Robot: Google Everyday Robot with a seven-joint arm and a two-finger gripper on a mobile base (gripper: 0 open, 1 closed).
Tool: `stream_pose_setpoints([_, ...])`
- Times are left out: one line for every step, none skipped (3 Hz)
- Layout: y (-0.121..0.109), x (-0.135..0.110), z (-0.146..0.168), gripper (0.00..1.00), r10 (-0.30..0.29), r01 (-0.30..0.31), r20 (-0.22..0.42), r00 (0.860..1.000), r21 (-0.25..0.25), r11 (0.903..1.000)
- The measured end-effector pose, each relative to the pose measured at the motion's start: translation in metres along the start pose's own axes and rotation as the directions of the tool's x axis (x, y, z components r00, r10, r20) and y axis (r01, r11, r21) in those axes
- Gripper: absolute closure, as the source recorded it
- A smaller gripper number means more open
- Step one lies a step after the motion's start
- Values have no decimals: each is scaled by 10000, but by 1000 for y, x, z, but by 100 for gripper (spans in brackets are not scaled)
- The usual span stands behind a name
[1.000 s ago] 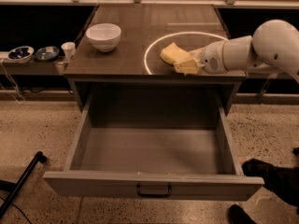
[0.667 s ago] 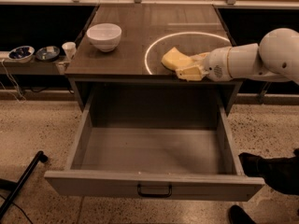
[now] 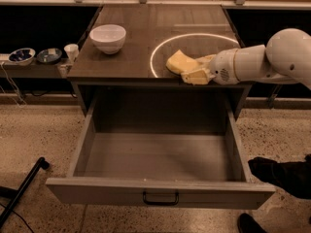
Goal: Place sponge into top drawer
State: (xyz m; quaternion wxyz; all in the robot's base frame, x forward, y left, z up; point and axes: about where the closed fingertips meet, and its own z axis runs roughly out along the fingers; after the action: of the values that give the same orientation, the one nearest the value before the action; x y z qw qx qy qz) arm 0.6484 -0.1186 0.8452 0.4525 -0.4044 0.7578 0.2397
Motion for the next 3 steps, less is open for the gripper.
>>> stream_pose_setpoints([21, 32, -6, 100, -1091, 1041, -588, 9923, -830, 9911])
stream_pose_setpoints([61, 71, -28, 100, -2599, 2342, -866, 9617, -2324, 9440])
stream_pose_setpoints([74, 82, -34, 100, -3731, 3391, -663, 9254, -2946, 8934])
